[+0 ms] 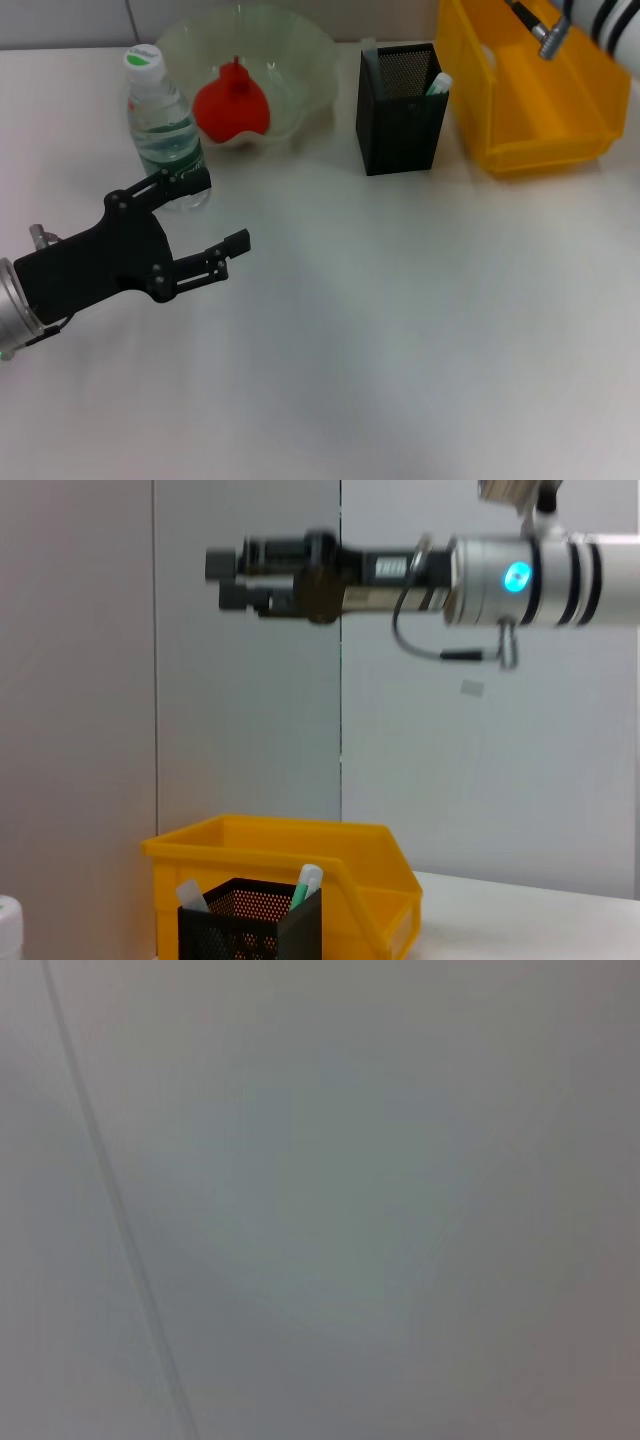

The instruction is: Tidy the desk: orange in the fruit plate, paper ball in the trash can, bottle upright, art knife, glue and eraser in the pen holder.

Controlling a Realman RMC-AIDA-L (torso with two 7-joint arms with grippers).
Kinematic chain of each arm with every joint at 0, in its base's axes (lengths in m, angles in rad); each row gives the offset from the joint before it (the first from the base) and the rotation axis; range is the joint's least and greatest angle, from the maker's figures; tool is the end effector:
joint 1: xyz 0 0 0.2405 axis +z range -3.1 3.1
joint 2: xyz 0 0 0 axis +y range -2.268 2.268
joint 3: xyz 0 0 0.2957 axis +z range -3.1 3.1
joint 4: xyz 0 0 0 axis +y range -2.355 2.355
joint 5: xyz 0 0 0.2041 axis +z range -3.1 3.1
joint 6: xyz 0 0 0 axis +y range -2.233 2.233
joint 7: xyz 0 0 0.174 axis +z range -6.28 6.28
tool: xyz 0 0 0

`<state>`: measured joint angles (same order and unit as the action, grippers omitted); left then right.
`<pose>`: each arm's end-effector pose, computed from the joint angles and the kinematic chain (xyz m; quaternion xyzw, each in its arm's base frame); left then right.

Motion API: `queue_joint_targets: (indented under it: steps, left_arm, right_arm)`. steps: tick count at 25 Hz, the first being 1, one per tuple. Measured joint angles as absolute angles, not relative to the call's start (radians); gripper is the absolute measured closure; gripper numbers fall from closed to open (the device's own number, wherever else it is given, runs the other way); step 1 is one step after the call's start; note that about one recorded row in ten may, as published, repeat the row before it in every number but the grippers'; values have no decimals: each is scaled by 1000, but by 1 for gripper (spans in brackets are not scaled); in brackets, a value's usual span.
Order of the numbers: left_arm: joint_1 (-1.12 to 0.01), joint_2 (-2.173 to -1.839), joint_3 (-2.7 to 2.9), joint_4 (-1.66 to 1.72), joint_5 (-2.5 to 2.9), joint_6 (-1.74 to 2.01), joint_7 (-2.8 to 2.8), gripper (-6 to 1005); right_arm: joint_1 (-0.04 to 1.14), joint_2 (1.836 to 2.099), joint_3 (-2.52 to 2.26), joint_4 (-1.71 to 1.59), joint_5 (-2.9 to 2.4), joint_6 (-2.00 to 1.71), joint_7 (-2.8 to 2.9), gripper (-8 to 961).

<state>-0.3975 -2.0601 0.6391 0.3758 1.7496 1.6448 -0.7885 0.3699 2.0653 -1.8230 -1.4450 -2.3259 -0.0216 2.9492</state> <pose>-0.3023 0.3024 -0.0479 -0.9034 -0.0965 -0.3479 0.2311 0.1102 0.4312 -0.0082 -0.7523 0.2875 0.3980 0.4393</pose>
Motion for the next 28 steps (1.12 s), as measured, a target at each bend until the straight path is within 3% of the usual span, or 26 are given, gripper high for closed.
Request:
queue_joint_targets:
  steps: [3, 10, 20, 24, 28]
  left_arm:
    - [-397, -2060, 639, 376, 1752, 1647, -789, 162]
    - [-394, -2060, 640, 378, 1753, 1663, -789, 162]
    - [-418, -2060, 649, 384, 1786, 1668, -875, 162]
    - [-437, -2060, 653, 385, 1813, 1657, -931, 162]
    - [-459, -2054, 654, 386, 1855, 1638, -998, 162]
  right_arm:
    - [346, 2067, -1728, -1591, -2203, -266, 2942, 409]
    - [387, 2067, -1435, -1596, -1777, -722, 2636, 397]
    - [525, 2074, -1025, -1028, -1550, -1344, 1941, 379]
    - [530, 2046, -992, -822, -1552, -1439, 1698, 372]
    - [538, 2011, -998, -650, -1589, -1535, 1456, 218]
